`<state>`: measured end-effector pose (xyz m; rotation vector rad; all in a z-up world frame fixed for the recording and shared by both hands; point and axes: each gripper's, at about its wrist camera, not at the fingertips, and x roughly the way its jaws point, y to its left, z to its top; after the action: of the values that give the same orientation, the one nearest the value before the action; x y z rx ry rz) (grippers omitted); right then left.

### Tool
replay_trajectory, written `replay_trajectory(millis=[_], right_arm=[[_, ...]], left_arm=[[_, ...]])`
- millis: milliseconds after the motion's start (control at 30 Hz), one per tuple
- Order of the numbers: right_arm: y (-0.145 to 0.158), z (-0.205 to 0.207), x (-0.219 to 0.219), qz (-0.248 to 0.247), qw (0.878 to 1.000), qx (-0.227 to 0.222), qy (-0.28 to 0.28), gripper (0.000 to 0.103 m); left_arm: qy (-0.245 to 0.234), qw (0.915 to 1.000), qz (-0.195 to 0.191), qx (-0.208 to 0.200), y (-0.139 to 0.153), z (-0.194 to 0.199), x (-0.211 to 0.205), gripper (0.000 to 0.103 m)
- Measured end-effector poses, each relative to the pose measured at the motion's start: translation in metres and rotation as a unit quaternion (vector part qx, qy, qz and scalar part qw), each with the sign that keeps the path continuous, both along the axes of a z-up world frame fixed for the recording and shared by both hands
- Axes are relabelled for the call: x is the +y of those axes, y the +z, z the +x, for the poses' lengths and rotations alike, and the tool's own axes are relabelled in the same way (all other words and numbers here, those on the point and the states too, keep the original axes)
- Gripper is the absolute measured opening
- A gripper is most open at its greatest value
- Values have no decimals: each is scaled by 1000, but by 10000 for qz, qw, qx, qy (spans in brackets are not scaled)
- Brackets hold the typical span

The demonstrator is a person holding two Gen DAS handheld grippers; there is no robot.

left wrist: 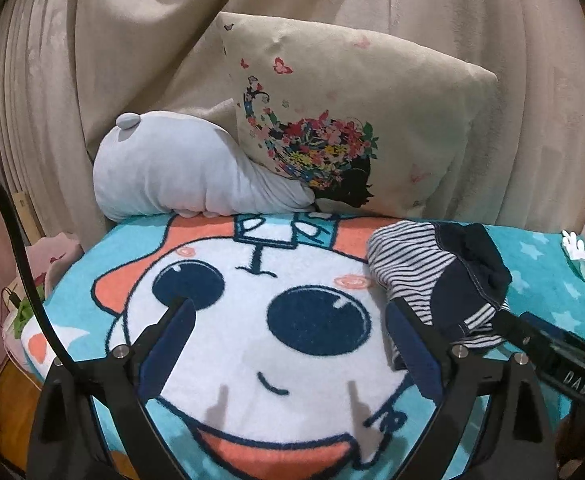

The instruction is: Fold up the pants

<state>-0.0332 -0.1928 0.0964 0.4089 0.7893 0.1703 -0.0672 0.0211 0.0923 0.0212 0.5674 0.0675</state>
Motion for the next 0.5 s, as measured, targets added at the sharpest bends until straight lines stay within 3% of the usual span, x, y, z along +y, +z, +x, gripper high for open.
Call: replay_trajectory(millis=[500], right_arm=[[-5, -11, 8, -161, 9997, 94, 146, 70]], left_arm=[[-153, 9997, -74, 147, -5, -2, -7, 96]])
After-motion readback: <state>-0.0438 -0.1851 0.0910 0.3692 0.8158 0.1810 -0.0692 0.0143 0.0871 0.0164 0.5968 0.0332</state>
